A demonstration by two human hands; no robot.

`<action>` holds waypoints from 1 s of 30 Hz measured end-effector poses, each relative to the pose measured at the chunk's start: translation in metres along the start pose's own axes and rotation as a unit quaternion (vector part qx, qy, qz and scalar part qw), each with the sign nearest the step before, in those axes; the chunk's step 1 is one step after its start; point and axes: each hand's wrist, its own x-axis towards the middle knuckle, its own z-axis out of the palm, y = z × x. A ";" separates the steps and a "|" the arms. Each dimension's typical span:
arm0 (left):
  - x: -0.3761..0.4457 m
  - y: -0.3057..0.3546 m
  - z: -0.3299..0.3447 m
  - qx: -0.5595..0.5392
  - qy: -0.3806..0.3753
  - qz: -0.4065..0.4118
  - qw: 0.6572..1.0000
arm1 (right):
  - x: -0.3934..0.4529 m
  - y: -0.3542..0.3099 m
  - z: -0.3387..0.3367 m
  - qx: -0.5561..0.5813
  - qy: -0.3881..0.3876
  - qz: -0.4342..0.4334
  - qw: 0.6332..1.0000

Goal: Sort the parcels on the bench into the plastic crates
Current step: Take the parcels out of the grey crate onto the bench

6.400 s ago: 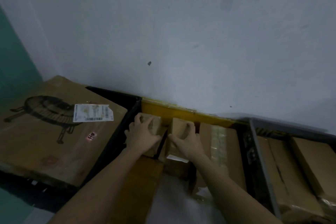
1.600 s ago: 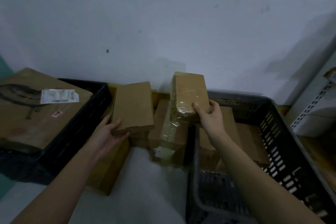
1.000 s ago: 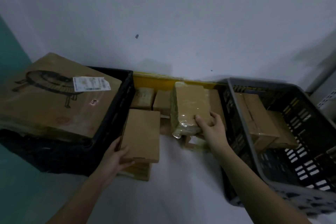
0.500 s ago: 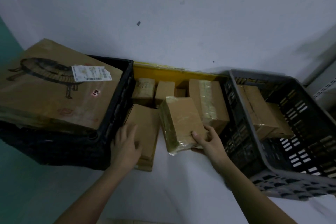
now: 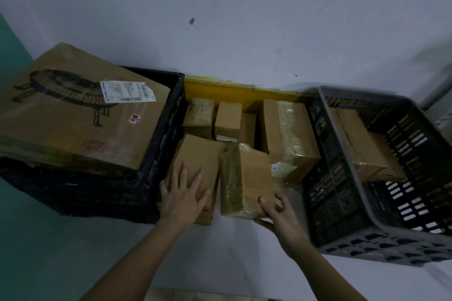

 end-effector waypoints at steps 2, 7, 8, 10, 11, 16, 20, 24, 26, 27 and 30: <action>0.000 0.000 0.000 -0.009 0.000 0.001 1.000 | -0.003 0.010 -0.002 -0.002 0.011 0.015 1.000; 0.000 -0.001 0.001 -0.007 0.002 0.003 1.000 | 0.005 0.029 -0.007 -0.051 0.056 0.046 0.996; 0.000 -0.001 0.001 -0.004 0.000 0.006 1.000 | 0.009 0.030 -0.005 -0.057 0.064 0.052 0.995; -0.001 -0.002 0.002 0.000 0.001 0.009 1.000 | 0.018 0.030 0.004 -0.063 0.067 0.074 0.993; -0.002 -0.002 0.003 0.002 0.003 0.007 1.000 | 0.022 0.031 0.009 -0.069 0.059 0.088 0.992; -0.003 -0.001 0.002 0.010 -0.005 0.001 1.000 | 0.035 0.036 0.023 -0.241 -0.031 0.137 0.960; -0.006 -0.001 -0.001 -0.008 -0.024 0.003 1.000 | 0.038 0.034 0.021 -0.374 -0.044 0.100 0.921; -0.005 0.000 -0.014 -0.006 -0.046 0.010 0.999 | 0.036 0.023 0.018 -0.489 -0.019 0.069 0.869; 0.000 0.006 -0.031 0.034 -0.062 0.017 0.997 | 0.033 0.004 0.015 -0.520 -0.018 0.040 0.853; 0.003 0.011 -0.042 0.059 -0.071 0.015 0.996 | 0.031 -0.008 0.013 -0.524 -0.023 0.017 0.851; 0.017 0.028 -0.075 0.112 -0.086 -0.014 0.990 | 0.026 -0.047 0.015 -0.491 -0.056 -0.068 0.867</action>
